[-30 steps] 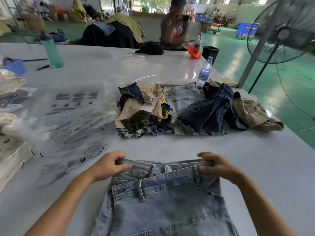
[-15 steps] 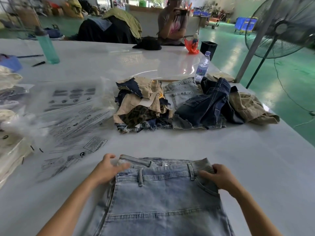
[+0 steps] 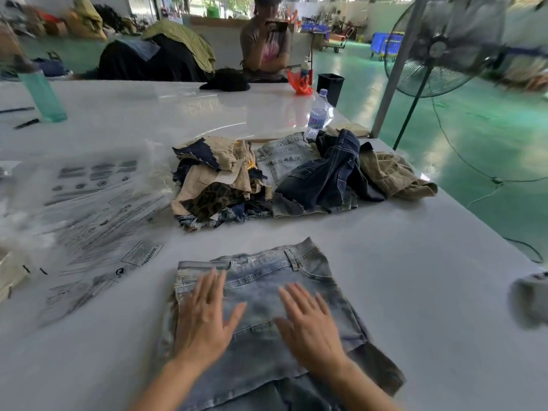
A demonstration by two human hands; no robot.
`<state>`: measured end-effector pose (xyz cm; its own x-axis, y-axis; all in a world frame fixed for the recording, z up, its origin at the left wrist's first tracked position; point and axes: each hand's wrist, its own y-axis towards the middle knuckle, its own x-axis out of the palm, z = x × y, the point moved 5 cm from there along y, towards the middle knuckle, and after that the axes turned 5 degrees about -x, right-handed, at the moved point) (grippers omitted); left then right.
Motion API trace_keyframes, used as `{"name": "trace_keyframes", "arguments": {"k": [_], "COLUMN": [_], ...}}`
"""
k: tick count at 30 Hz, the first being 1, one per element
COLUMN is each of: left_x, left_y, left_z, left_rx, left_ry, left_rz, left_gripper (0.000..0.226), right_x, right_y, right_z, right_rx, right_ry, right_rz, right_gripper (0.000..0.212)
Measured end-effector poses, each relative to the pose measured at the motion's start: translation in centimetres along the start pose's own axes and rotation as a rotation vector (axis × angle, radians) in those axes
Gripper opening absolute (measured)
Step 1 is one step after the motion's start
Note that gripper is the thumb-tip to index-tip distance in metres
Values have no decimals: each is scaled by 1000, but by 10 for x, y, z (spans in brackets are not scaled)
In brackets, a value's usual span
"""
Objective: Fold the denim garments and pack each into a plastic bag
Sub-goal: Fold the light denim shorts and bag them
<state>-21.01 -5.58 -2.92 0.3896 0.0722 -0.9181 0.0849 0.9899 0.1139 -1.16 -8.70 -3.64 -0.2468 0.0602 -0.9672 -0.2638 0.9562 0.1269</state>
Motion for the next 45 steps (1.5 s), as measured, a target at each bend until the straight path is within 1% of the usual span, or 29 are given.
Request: {"name": "trace_keyframes", "arguments": {"k": [2,3,4,5,6,7,8,10,11,12,14,15,16,18,19,21,22,23,24,26,27,29,33,35,38,40,41,43,45], "left_x": [21,26,24,22,23,27,32,34,36,42,49,54,58,66,72,87,92,90,86,73,67,63,65,48,36,47,50,44,24], "left_y": [-27,-34,-35,-35,-35,-35,-37,-47,-58,-72,-94,-101,-106,-116,-123,-138,-144,-145,-141,-126,-117,-107,-98,-83,-68,-65,-63,-59,-51], "left_z": [11,9,6,3,2,2,3,23,38,50,67,71,73,82,90,108,116,123,126,123,116,101,91,79,49,38,37,30,6], "left_rx": [169,196,182,161,176,164,118,165,271,384,559,586,579,548,545,615,662,673,665,583,553,557,569,424,125,81,85,29,-159], "left_ry": [102,139,162,199,247,273,290,241,246,277,365,405,414,369,359,382,406,430,424,379,392,444,433,360,347,325,238,-132,-513], "left_rz": [-98,-145,-170,-186,-137,-127,-183,-226,-235,-265,-220,-210,-207,-188,-162,-145,-168,-220,-238,-234,-172,-67,-94,-126,-191,-241,-258,-193,56], "left_gripper": [74,73,75,82,93,102,105,98,93,86,79,81,84,94,94,77,64,51,46,62,68,71,62,54,65,70,70,65,53], "right_x": [17,17,10,-1,-12,-24,-31,-47,-47,-42,-28,-27,-32,-56,-68,-84,-83,-77,-68,-59,-58,-57,-68,-91,-130,-142,-141,-125,-94], "right_y": [-42,-63,-79,-92,-107,-124,-138,-143,-143,-140,-134,-130,-126,-123,-124,-124,-124,-124,-127,-129,-127,-120,-96,-75,-39,-24,-20,-21,-27], "right_z": [-17,-4,22,57,96,126,142,136,126,116,97,95,96,116,127,148,157,166,177,185,187,188,177,160,99,39,5,-60,-109], "right_rx": [-78,-54,14,138,330,543,648,662,738,787,835,830,812,795,811,847,865,915,969,1008,1001,957,841,720,467,291,182,6,-117], "right_ry": [48,52,2,-78,-100,-65,-20,69,193,319,437,445,504,536,498,426,412,417,444,509,485,398,387,379,246,53,-51,-268,-325], "right_rz": [-125,-206,-180,-83,-50,-118,-71,141,214,226,107,88,134,359,458,524,500,412,324,255,242,151,-59,-53,54,31,29,10,-26], "right_gripper": [54,54,56,58,59,59,60,56,49,45,42,25,7,31,33,21,8,11,33,64,69,65,46,32,22,20,20,24,39]}}
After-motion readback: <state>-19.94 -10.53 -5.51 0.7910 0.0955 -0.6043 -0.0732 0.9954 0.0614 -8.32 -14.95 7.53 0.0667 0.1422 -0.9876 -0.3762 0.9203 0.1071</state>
